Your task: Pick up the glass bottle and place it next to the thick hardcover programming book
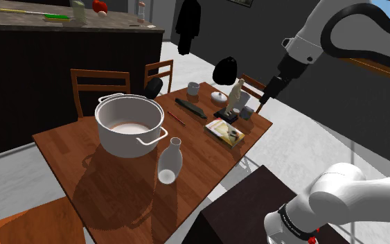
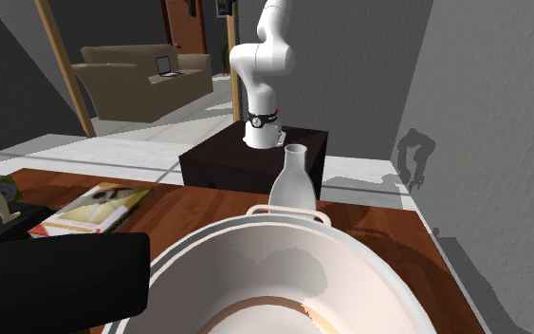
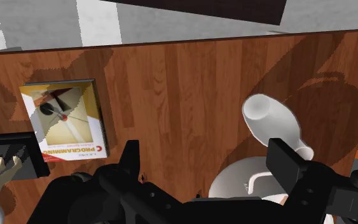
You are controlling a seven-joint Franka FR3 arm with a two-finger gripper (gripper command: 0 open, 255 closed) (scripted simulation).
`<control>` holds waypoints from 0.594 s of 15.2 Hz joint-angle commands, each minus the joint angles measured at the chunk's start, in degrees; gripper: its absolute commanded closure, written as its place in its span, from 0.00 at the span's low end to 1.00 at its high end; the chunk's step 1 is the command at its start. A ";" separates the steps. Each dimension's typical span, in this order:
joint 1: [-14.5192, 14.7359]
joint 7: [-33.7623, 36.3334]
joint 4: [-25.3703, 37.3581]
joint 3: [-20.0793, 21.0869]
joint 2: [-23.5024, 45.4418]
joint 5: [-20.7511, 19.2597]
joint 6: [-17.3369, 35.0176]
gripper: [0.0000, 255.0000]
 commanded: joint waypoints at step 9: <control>2.51 7.64 -7.36 7.91 4.35 3.86 13.74 0.00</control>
